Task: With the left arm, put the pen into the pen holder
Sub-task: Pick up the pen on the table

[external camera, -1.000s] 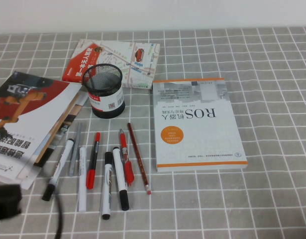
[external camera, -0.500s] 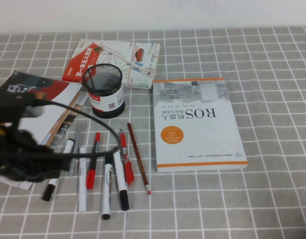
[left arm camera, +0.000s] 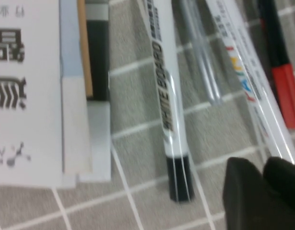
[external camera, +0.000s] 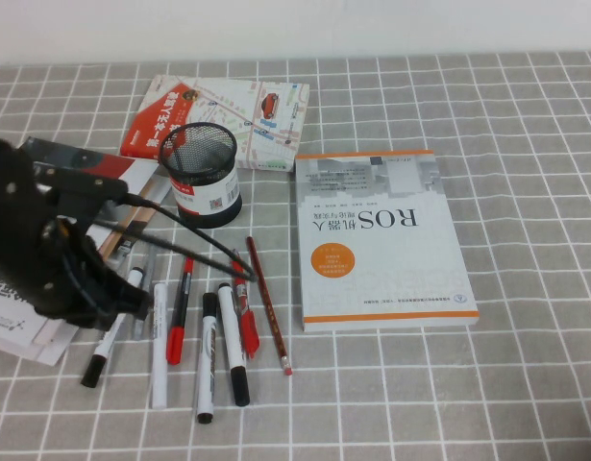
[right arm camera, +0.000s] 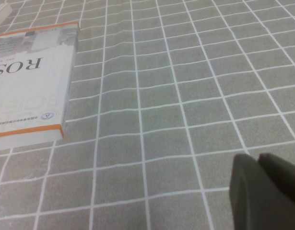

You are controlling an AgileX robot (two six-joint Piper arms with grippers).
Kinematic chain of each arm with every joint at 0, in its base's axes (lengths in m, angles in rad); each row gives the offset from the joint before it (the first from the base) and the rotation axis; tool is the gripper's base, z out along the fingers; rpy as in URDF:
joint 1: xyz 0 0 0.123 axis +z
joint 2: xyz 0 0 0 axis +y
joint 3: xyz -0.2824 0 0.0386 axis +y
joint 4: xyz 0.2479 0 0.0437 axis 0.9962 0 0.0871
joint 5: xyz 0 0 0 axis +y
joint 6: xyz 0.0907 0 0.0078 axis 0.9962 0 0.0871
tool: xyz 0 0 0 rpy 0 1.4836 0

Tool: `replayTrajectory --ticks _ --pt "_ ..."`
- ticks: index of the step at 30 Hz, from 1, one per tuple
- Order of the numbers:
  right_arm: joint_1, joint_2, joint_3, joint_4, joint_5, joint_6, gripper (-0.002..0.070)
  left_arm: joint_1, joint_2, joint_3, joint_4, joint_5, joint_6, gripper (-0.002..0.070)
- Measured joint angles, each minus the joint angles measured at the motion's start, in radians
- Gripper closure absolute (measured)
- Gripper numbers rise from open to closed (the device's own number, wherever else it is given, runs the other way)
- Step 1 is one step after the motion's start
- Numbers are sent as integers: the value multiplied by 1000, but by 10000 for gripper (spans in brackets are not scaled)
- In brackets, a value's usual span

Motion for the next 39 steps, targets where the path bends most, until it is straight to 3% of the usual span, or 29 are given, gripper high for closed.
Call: replayTrajectory --ticks 6,9,21,39 --pt "0 0 0 0 0 0 691 2 100 -45 19 -27 -2 434" --pt "0 0 0 0 0 0 691 16 146 -49 21 -47 -4 398" --pt "0 0 0 0 0 0 691 34 226 -52 41 -174 -6 383" --pt "0 0 0 0 0 0 691 37 291 -62 43 -165 -6 394"
